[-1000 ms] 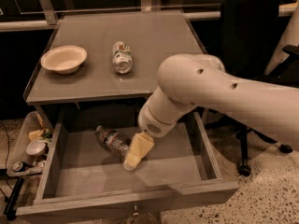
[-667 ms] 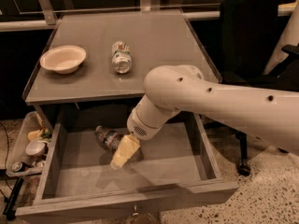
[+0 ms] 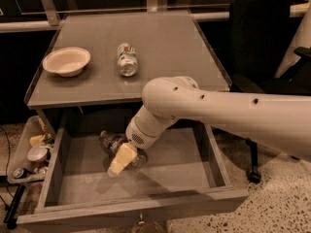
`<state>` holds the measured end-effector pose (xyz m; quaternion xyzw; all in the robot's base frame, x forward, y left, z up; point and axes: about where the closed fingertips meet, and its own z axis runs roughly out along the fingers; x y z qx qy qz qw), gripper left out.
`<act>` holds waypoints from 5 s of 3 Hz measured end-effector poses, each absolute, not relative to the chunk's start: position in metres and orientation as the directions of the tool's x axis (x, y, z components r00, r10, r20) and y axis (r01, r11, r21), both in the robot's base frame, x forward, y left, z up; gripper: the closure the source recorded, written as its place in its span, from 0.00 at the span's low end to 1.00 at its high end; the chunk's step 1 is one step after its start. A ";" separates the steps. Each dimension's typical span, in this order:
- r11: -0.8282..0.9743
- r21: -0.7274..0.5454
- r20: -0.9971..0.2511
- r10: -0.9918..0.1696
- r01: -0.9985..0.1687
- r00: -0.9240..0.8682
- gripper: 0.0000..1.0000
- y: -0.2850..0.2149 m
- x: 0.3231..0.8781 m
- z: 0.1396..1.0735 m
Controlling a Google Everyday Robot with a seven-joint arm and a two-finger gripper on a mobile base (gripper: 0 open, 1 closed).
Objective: Pick water bottle from top drawer and place on counter
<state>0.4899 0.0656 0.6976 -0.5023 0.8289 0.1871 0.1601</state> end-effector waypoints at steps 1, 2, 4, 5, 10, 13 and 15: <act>0.417 0.148 -0.468 -0.769 -0.897 -0.435 0.00 0.074 0.488 0.689; 0.438 0.133 -0.482 -0.755 -0.889 -0.444 0.00 0.088 0.496 0.671; 0.492 0.135 -0.491 -0.721 -0.860 -0.489 0.00 0.104 0.513 0.633; 0.519 0.120 -0.487 -0.713 -0.847 -0.505 0.00 0.097 0.527 0.616; 0.537 0.117 -0.476 -0.708 -0.836 -0.522 0.88 0.087 0.539 0.600; 0.529 0.178 -0.497 -0.680 -0.830 -0.540 1.00 0.040 0.504 0.686; 0.623 0.140 -0.456 -0.650 -0.770 -0.608 1.00 -0.021 0.471 0.741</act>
Offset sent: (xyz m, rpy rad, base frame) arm 0.0238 0.0427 -0.0490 0.0373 -0.0620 -0.0824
